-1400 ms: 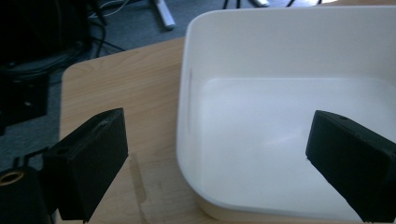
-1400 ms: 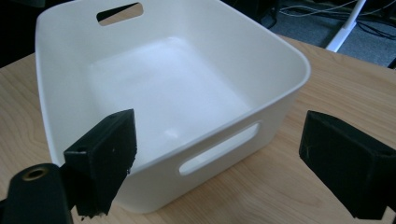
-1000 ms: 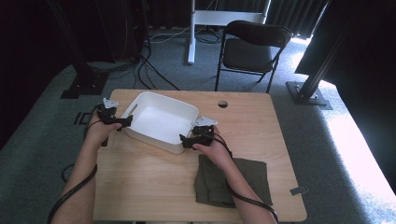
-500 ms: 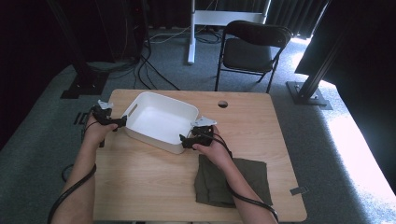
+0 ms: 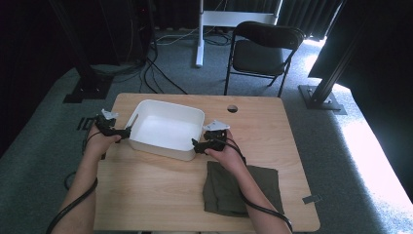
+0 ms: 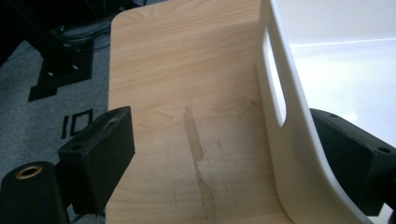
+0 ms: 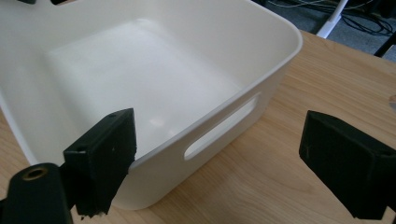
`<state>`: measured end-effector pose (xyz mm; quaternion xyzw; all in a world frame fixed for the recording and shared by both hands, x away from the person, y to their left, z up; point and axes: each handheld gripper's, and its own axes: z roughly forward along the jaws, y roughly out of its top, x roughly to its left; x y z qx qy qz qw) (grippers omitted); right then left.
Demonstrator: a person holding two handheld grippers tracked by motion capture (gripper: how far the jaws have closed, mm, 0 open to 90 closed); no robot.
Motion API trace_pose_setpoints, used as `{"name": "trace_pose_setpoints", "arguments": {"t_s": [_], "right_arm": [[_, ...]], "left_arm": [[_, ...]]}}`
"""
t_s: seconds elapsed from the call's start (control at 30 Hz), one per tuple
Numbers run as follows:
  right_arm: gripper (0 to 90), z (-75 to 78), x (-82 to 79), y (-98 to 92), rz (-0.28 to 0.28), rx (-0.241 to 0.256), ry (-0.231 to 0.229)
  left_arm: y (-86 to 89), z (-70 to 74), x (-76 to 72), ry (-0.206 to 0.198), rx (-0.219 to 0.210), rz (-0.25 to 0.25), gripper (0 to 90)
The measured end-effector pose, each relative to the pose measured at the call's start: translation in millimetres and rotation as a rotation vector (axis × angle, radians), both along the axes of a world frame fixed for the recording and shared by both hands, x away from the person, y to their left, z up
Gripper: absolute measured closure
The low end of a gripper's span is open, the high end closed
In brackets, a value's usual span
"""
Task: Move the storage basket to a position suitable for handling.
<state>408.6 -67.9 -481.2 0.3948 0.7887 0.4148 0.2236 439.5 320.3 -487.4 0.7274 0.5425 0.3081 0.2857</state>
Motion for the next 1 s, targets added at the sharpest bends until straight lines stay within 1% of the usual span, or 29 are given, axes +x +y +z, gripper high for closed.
{"name": "trace_pose_setpoints", "arguments": {"t_s": [0.07,0.13,0.23,0.3,0.37,0.5,0.63,0.73,0.8,0.83,0.9,0.93,0.97,1.0], "right_arm": [[11.1,0.8,1.3,-2.1,-0.005,-0.006,0.0],[11.0,1.3,2.4,-3.8,-0.006,-0.013,0.001],[11.0,2.1,4.5,-7.1,-0.008,-0.022,0.0],[11.0,2.2,6.1,-10.3,-0.012,-0.023,0.001],[11.0,2.3,7.2,-13.9,-0.015,-0.024,0.003],[11.0,2.9,9.6,-20.9,-0.025,-0.028,0.007],[11.0,3.9,10.6,-25.1,-0.037,-0.045,0.0],[11.0,3.9,10.9,-28.2,-0.043,-0.046,-0.002],[11.0,4.0,11.2,-30.4,-0.047,-0.049,-0.002],[11.0,4.2,11.3,-31.3,-0.049,-0.054,-0.005],[11.1,4.3,11.9,-34.1,-0.061,-0.054,-0.006],[11.2,4.2,12.3,-35.4,-0.067,-0.052,-0.005],[13.6,4.0,12.6,-36.1,-0.068,-0.046,0.0],[16.7,4.5,12.1,-35.9,-0.065,-0.039,0.01]], "left_arm": [[-0.5,-1.0,-3.5,-0.002,-0.019,0.006,11.9],[-1.8,-1.1,-6.6,-0.001,-0.023,0.004,11.9],[-5.0,-0.5,-11.5,0.005,-0.016,-0.011,12.0],[-7.4,-0.7,-14.5,-0.001,-0.014,-0.025,12.0],[-9.9,-1.1,-17.3,-0.002,-0.021,-0.033,11.9],[-15.7,-2.4,-21.2,-0.005,-0.041,-0.033,11.4],[-20.7,-3.1,-25.5,-0.004,-0.062,-0.033,13.0],[-24.0,-3.3,-27.8,-0.008,-0.061,-0.03,13.0],[-26.7,-3.0,-28.8,-0.005,-0.055,-0.041,13.0],[-29.2,-2.7,-29.5,0.001,-0.061,-0.042,13.2],[-32.4,-2.9,-30.2,-0.002,-0.067,-0.046,16.6],[-33.5,-2.9,-30.5,-0.005,-0.078,-0.051,19.3],[-34.7,-3.2,-31.1,-0.011,-0.089,-0.057,27.1],[-36.1,-3.8,-31.3,-0.019,-0.085,-0.059,30.9]]}}
